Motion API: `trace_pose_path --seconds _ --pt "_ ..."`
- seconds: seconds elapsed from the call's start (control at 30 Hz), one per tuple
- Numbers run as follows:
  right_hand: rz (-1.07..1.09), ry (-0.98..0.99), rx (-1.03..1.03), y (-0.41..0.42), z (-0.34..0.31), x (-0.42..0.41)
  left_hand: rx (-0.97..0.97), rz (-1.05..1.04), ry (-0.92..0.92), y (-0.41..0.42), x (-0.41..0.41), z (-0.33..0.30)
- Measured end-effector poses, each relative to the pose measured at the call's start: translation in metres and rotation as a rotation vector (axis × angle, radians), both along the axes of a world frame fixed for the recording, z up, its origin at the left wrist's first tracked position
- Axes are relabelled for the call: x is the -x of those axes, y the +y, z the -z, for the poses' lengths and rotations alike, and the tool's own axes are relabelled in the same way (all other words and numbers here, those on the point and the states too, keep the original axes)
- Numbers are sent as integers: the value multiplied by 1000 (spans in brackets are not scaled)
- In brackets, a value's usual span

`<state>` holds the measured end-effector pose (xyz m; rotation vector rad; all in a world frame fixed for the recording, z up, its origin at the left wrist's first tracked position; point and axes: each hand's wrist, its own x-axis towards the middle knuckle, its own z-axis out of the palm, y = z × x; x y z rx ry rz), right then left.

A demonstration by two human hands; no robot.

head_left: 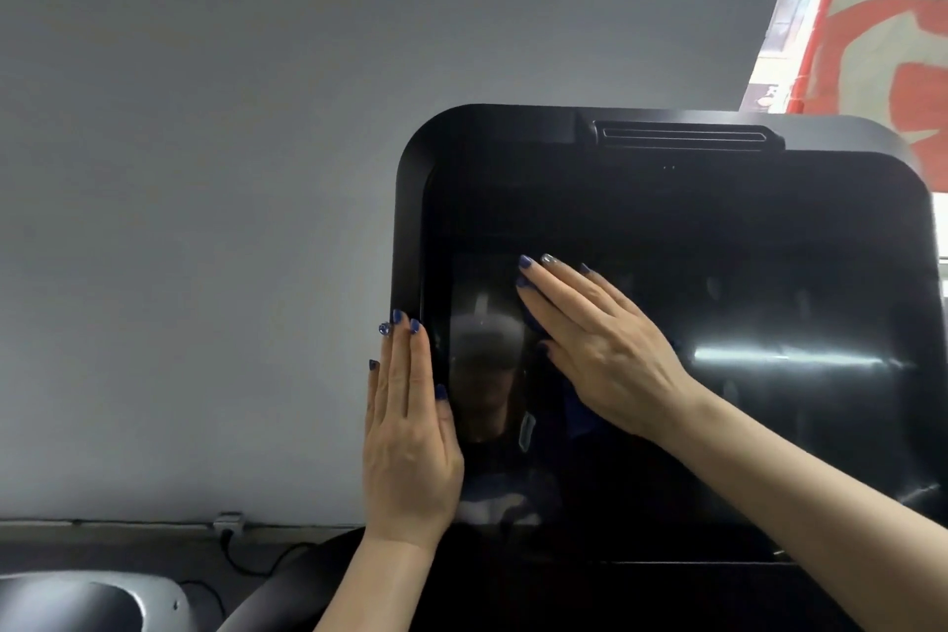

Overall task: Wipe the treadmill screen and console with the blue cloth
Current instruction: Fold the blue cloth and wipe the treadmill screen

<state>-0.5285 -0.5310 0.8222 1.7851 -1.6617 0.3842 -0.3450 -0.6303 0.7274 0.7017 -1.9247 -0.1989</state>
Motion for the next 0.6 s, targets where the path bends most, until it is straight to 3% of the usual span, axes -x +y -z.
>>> trace_pose_path --seconds 0.13,0.27,0.47,0.6 --pt "13 -14 2 -24 -10 -10 9 13 -5 -1 -2 1" --pt "-81 33 -45 13 3 17 1 8 2 1 0 0" --pt "-14 -83 64 -23 -11 -7 -12 19 -17 -1 -2 1" --pt "32 114 -101 1 -3 6 -12 22 -16 0 -2 1"
